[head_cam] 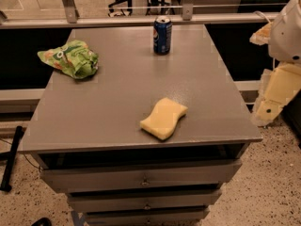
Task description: Pick green rice chip bag
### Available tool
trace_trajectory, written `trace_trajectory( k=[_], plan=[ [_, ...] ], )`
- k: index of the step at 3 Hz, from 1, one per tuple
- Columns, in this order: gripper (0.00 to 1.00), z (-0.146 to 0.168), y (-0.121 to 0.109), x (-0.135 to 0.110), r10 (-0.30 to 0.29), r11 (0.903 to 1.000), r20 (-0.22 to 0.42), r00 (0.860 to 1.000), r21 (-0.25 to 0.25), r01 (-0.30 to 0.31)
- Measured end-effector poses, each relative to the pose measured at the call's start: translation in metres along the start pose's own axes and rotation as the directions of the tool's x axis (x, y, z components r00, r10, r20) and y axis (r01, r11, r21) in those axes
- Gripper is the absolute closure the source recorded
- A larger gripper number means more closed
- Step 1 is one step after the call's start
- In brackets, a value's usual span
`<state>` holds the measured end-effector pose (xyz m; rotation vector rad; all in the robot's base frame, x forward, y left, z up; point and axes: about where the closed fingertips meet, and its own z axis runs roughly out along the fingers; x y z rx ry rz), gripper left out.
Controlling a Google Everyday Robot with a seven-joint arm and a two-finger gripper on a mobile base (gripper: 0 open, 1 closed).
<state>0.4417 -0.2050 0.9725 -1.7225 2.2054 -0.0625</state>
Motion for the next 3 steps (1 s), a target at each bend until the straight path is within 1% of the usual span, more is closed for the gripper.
trace_trajectory(
  k=[1, 2, 3],
  plan=[
    [0.0, 0.03, 0.0, -0.039, -0.007, 0.9996, 0.09, 0.996, -0.028, 0.009],
    [0.0, 0.061, -0.012, -0.095, -0.02, 0.9992, 0.211, 0.977, -0.03, 0.027],
    [0.0, 0.083, -0.029, -0.164, -0.024, 0.9991, 0.372, 0.928, -0.023, 0.035]
  ],
)
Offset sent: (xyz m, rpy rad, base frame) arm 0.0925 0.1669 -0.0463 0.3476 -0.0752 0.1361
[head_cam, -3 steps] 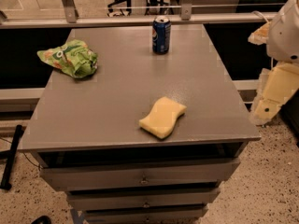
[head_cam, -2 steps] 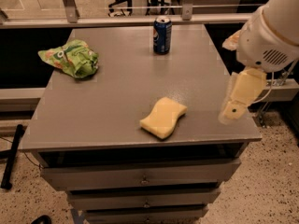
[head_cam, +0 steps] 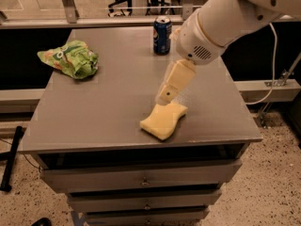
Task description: Pick green rice chip bag
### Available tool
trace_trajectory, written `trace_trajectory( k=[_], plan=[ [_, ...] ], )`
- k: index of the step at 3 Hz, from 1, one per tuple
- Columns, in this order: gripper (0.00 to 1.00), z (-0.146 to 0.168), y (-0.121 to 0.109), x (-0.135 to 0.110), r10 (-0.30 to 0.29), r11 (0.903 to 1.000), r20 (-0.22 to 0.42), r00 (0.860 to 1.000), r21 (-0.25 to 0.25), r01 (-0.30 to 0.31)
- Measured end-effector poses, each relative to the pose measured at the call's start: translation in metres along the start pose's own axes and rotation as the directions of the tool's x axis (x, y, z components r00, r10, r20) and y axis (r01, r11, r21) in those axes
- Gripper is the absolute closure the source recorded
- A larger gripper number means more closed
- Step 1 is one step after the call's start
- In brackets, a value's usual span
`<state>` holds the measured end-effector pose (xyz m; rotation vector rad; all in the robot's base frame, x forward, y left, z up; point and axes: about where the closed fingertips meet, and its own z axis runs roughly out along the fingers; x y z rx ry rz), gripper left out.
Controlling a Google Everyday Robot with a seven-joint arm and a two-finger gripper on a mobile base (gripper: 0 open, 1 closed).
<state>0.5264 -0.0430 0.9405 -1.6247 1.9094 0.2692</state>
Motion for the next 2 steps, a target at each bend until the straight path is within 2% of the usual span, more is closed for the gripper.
trace_trajectory(
  k=[1, 2],
  plan=[
    [0.0, 0.0, 0.0, 0.0, 0.0, 1.0, 0.0, 1.0, 0.0, 0.0],
    [0.0, 0.027, -0.005, -0.015, 0.022, 0.9998, 0.07, 0.997, -0.003, -0.022]
  ],
)
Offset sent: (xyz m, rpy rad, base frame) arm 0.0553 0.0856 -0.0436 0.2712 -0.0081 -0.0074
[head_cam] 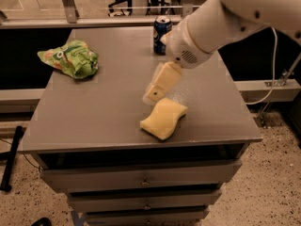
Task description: Pick green rice chip bag
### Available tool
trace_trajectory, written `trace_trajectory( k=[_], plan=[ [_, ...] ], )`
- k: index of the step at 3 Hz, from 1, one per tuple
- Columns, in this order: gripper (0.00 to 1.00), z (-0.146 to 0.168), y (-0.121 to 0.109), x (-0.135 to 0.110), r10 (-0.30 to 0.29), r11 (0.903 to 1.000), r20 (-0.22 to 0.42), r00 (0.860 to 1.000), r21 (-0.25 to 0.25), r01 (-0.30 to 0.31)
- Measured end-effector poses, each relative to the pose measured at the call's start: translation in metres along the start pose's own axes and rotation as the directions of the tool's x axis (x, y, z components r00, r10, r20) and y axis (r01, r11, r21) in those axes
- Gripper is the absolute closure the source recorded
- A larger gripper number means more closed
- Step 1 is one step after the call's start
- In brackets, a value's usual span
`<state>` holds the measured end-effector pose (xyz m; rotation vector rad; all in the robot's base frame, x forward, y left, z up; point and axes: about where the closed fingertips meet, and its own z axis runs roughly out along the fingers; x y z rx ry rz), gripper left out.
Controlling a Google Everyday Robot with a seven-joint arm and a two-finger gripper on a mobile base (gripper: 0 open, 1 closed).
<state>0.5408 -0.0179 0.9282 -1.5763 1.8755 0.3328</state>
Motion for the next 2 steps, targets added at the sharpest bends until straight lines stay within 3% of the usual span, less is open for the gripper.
trace_trajectory(
  k=[1, 2],
  plan=[
    [0.0, 0.056, -0.024, -0.037, 0.042, 0.9991, 0.139, 0.989, -0.001, -0.042],
    [0.0, 0.107, -0.057, -0.078, 0.065, 0.9977, 0.241, 0.968, 0.006, -0.068]
  ],
)
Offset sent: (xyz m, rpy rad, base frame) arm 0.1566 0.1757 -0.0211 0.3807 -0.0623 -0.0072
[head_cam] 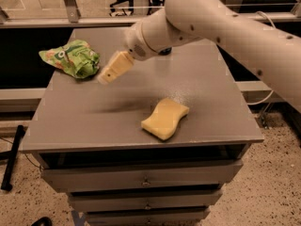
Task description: Pick green rice chip bag
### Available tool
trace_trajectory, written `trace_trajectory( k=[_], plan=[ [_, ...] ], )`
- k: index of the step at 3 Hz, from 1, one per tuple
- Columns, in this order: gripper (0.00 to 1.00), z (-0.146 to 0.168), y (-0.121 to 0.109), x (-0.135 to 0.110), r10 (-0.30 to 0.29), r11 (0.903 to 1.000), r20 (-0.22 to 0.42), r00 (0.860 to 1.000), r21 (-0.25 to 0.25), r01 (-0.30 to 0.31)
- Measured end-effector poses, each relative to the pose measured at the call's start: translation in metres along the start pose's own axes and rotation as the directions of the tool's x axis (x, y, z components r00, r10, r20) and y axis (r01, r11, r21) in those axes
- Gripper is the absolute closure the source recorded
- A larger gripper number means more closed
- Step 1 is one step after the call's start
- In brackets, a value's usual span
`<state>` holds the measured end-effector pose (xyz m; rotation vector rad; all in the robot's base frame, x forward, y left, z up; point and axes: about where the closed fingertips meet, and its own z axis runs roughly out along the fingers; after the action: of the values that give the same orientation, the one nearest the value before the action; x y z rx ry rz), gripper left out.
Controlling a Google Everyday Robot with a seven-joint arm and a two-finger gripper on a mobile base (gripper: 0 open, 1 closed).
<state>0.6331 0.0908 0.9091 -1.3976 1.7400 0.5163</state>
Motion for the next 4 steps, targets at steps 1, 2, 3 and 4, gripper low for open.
trace_trajectory(
  k=[1, 2, 3, 4],
  plan=[
    [0.0, 0.054, -0.023, -0.029, -0.016, 0.9997, 0.044, 0.999, 0.019, 0.015],
    [0.0, 0.099, -0.041, -0.043, -0.03, 0.9989, 0.051, 0.998, 0.037, 0.028],
    [0.0, 0.134, -0.051, -0.043, -0.025, 0.9987, 0.049, 0.998, 0.046, 0.023],
    [0.0, 0.156, -0.047, -0.042, -0.01, 0.9996, 0.051, 0.999, 0.026, 0.009]
  ],
)
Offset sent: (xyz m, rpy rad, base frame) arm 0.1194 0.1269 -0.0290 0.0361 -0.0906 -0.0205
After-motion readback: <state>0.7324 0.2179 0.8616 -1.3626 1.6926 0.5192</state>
